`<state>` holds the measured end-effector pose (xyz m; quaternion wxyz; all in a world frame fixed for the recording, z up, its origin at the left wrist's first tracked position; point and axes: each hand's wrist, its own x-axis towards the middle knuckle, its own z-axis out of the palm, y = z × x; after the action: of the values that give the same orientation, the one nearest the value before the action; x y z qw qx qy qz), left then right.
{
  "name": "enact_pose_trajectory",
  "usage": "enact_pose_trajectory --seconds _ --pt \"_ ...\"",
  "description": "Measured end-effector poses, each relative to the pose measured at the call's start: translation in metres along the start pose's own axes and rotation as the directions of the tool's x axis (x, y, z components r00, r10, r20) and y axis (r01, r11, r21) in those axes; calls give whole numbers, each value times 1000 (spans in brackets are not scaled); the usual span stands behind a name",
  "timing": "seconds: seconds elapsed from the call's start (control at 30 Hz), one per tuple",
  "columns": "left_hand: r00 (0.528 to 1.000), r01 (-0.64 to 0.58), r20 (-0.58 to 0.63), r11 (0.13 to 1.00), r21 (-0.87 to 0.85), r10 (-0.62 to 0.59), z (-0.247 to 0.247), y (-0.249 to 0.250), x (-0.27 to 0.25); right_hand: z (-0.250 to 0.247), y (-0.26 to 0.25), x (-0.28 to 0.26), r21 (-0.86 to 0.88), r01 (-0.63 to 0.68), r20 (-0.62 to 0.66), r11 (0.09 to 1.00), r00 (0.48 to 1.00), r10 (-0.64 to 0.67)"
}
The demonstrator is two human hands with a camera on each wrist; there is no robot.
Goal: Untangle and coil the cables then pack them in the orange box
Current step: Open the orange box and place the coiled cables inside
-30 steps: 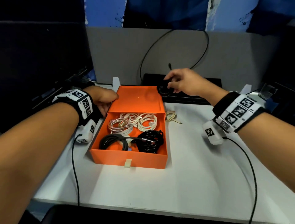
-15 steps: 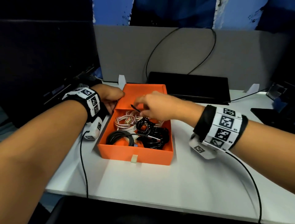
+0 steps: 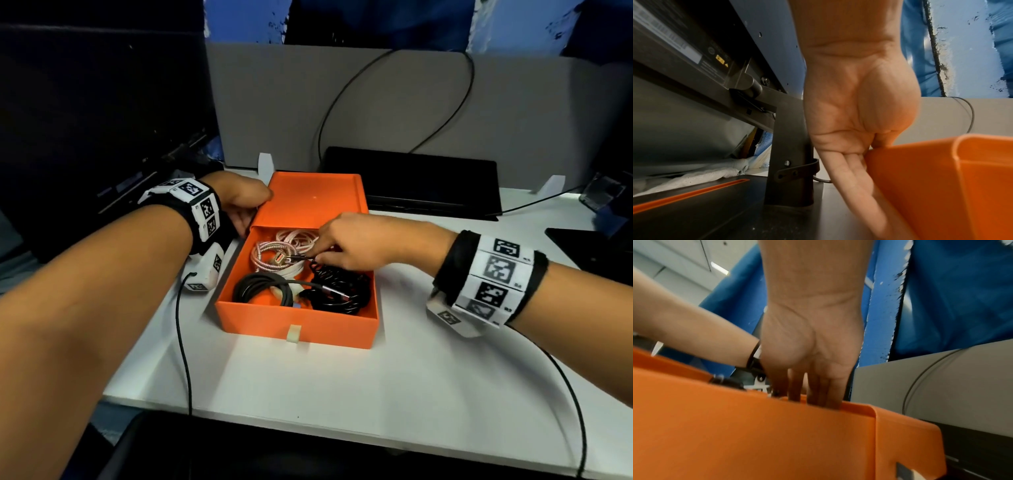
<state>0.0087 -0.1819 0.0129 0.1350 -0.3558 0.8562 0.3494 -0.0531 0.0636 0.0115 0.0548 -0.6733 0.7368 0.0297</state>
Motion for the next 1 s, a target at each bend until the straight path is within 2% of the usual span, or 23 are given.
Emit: enact_pose_trajectory --seconds 0.1,0.17,0.3,0.43,0.6,0.7,0.77,0.83,0.87,0.93,1.0 --pt "1000 -2 -2 1000 -9 2 0 0 0 -8 2 -11 -4 0 165 1000 986 1" --pt "1000 -2 -1 1000 -8 2 0 0 -1 -6 3 -9 -82 24 177 996 984 -10" --pt "1000 -4 -13 1000 2 4 1 0 -2 -6 -4 8 -14 -11 119 1000 993 13" --pt "1000 -2 -16 1000 1 2 1 1 -4 6 -26 22 -97 -1 60 995 998 7" --pt "1000 9 -16 1000 10 -9 1 1 -5 6 -27 15 -135 -76 168 988 981 98" --pt "1000 15 -12 1000 6 -15 0 0 -4 -4 -15 4 -75 -52 256 996 964 70" --pt "1000 11 -15 1000 1 -11 1 1 -4 -21 3 -8 89 -75 203 993 978 55" --pt "1000 3 -14 1000 -6 -3 1 1 -4 -41 28 -22 272 -118 31 955 993 114" --pt "1000 2 -15 1000 -7 -2 1 1 -3 -46 42 -27 314 -149 -49 938 984 173" --pt "1000 5 -21 1000 -14 -5 2 2 -2 -44 69 -35 240 -260 -91 935 953 289" --pt "1000 13 -25 1000 -22 -14 2 2 -1 -27 87 -35 76 -351 51 933 936 348"
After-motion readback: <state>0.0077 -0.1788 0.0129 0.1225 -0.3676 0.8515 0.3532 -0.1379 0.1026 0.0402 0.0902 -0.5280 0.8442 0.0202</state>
